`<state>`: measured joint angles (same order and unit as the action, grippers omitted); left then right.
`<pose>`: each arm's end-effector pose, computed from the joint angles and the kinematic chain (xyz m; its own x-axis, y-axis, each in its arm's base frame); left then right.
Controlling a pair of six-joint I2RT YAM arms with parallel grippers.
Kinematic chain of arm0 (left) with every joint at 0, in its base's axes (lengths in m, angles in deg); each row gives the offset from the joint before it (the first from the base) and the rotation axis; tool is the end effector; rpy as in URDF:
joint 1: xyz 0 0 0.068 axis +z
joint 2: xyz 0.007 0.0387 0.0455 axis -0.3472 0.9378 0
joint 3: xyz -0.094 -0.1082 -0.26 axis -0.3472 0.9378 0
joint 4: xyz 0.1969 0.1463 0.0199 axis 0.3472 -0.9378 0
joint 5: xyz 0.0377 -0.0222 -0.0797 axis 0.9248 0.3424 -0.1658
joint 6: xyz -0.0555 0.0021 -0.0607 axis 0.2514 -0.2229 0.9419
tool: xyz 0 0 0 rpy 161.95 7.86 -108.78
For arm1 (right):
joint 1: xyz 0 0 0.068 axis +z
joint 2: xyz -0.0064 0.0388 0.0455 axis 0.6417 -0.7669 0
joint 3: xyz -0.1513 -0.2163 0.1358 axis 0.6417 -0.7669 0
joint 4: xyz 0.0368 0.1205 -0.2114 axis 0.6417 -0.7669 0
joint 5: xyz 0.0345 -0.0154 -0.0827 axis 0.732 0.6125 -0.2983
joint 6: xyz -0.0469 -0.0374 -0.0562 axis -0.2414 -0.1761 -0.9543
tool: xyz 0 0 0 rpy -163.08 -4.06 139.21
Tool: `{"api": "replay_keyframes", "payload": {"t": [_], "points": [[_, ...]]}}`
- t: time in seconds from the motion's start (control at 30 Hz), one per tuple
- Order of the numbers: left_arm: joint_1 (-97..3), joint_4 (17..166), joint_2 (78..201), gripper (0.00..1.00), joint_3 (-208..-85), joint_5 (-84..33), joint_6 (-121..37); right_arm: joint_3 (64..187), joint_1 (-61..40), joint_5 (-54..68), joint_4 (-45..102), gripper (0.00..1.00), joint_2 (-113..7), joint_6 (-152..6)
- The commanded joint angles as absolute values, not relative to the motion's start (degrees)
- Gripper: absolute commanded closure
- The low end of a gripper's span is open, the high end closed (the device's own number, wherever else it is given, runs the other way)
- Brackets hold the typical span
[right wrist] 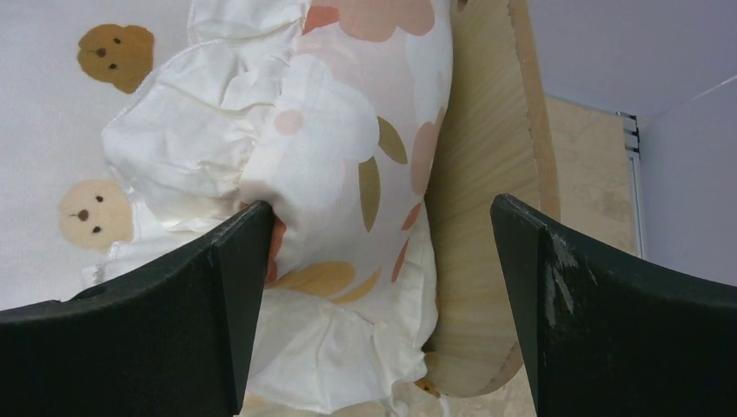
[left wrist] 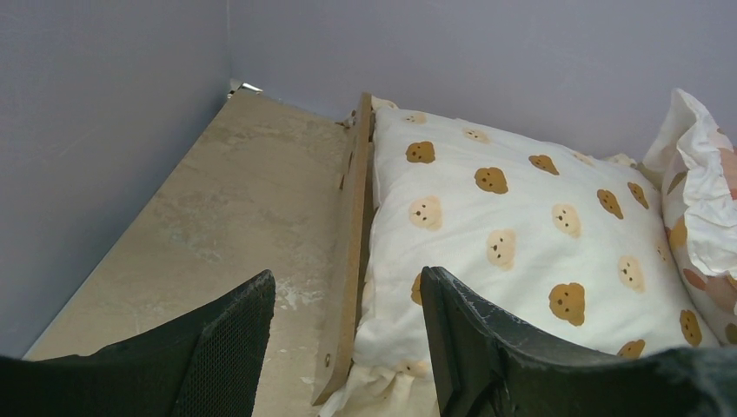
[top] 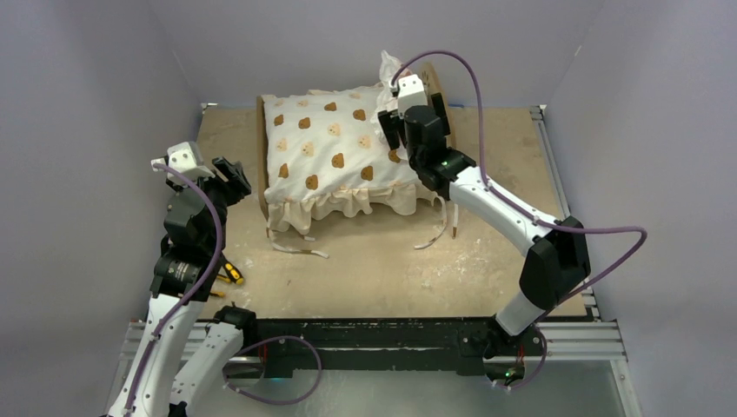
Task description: Set up the pet bed
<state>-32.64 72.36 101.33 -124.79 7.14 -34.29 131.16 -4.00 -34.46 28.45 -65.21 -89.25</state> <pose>0.1399 -0.0003 0.3907 0.0088 -0.3103 -0.9506 -0.2173 0.9273 -0.3047 0.3494 0.2044 0.3821 -0.1699 -0.2902 -0.9418 -0.0853 0.9564 -0.2793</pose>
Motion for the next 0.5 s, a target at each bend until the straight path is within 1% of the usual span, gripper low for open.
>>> {"api": "replay_keyframes", "payload": {"t": [0.0,0.17,0.33,0.4,0.47], "points": [[-32.2,73.8,101.2,0.38,-124.3,6.3,-34.6,129.6,-4.9,-32.4,28.9,0.04,-63.5,-92.3],[-32.2,73.8,101.3,0.38,-124.0,6.1,-34.6,130.7,-4.9,-28.8,27.6,0.04,-65.6,-89.7],[-32.2,73.9,101.3,0.38,-123.9,6.3,-34.6,132.9,-4.9,-29.1,25.8,0.05,-68.2,-80.7],[-32.2,73.9,101.3,0.38,-123.9,6.4,-34.6,134.3,-5.0,-29.1,24.9,0.08,-69.7,-78.9],[-32.2,73.9,101.2,0.38,-123.8,6.6,-34.6,136.1,-5.0,-29.0,23.9,0.13,-71.3,-79.1]]}}
